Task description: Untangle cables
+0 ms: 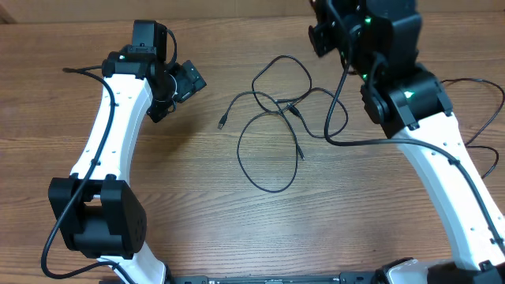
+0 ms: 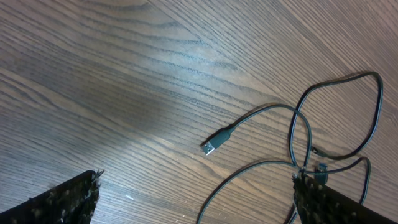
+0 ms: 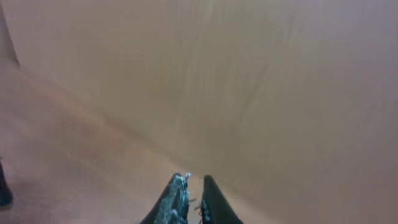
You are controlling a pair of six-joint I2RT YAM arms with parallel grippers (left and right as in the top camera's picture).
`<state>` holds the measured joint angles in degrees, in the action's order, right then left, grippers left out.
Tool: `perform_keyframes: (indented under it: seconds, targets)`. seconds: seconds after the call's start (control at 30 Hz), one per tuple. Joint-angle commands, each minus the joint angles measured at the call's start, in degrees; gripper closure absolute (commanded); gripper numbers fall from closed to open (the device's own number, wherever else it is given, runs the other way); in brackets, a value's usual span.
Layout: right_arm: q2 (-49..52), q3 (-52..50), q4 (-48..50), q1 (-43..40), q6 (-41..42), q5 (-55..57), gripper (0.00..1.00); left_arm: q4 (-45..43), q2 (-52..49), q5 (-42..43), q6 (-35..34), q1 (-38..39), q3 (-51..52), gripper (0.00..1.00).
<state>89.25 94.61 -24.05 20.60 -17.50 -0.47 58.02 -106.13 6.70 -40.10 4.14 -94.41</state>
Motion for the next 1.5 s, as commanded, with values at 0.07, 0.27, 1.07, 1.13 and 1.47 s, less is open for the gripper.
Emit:
perform_keyframes:
  seconds: [0.07, 0.27, 1.07, 1.13, 1.47]
  targets:
    - [5.4, 0.3, -6.0, -2.3, 11.9, 6.4, 0.87, 0.0, 0.1, 0.2, 0.9, 0.4, 0.0, 0.00]
    - [13.0, 0.3, -12.4, -4.6, 22.4, 1.5, 0.70, 0.0, 0.1, 0.2, 0.9, 0.4, 0.0, 0.00]
    - [26.8, -0.5, -17.3, -4.0, 57.6, -13.1, 0.81, 0.0, 0.1, 0.2, 0.9, 0.4, 0.0, 0.00]
    - [27.6, -0.5, -17.5, -4.0, 60.7, -13.1, 0.90, 0.0, 0.1, 0.2, 0.9, 0.4, 0.0, 0.00]
    - [32.6, -0.5, -17.2, -4.0, 64.4, -13.1, 0.81, 0.0, 0.1, 0.2, 0.9, 0.4, 0.0, 0.00]
